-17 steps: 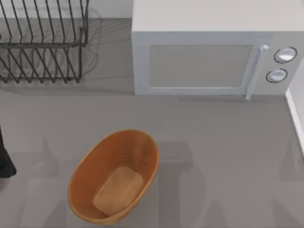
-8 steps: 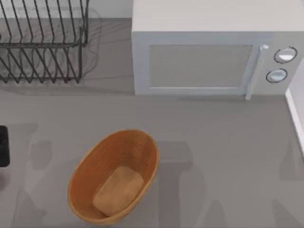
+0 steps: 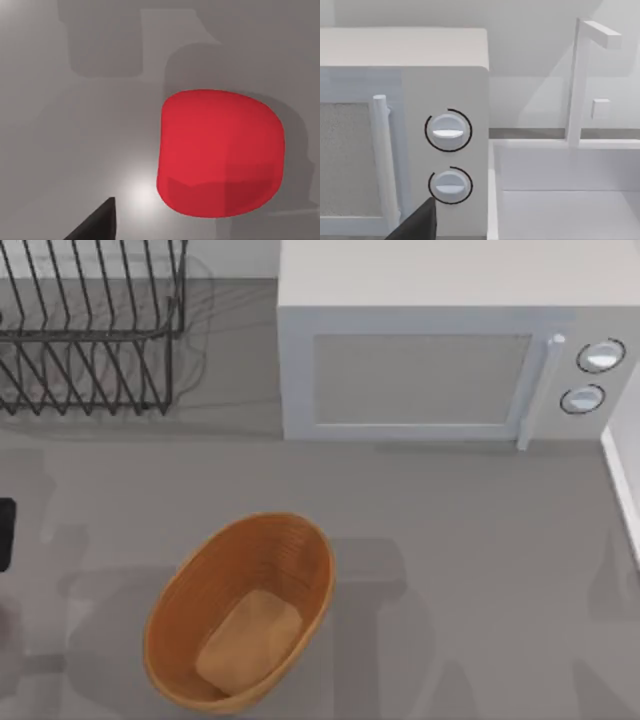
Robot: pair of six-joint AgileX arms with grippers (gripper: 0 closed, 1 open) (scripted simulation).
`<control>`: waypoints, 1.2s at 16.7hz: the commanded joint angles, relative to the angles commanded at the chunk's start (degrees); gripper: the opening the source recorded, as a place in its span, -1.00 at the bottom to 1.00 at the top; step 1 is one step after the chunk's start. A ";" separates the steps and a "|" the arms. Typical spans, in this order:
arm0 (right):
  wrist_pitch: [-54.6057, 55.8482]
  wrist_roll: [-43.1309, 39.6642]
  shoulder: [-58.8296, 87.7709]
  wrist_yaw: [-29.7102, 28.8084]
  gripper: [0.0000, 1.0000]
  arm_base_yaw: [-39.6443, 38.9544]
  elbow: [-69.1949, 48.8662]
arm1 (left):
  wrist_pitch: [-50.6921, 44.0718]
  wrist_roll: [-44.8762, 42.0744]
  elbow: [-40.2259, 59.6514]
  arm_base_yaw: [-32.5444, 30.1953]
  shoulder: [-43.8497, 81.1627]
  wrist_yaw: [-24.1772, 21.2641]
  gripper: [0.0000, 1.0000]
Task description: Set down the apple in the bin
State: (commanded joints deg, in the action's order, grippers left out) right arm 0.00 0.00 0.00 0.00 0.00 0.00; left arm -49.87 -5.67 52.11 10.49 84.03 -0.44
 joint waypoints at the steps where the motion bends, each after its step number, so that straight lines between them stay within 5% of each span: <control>1: 0.00 0.00 0.00 0.00 1.00 0.00 0.00 | -1.57 -0.19 1.88 0.36 2.82 -0.01 1.00; 10: 0.00 0.00 0.00 0.00 1.00 0.00 0.00 | -4.50 -0.54 5.75 0.88 8.38 -0.03 1.00; 20: 0.00 0.00 0.00 0.00 1.00 0.00 0.00 | 12.24 -0.72 -2.74 1.13 16.70 -0.05 1.00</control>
State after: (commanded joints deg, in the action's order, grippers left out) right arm 0.00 0.00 0.00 0.00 0.00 0.00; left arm -37.63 -6.39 49.37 11.62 100.73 -0.49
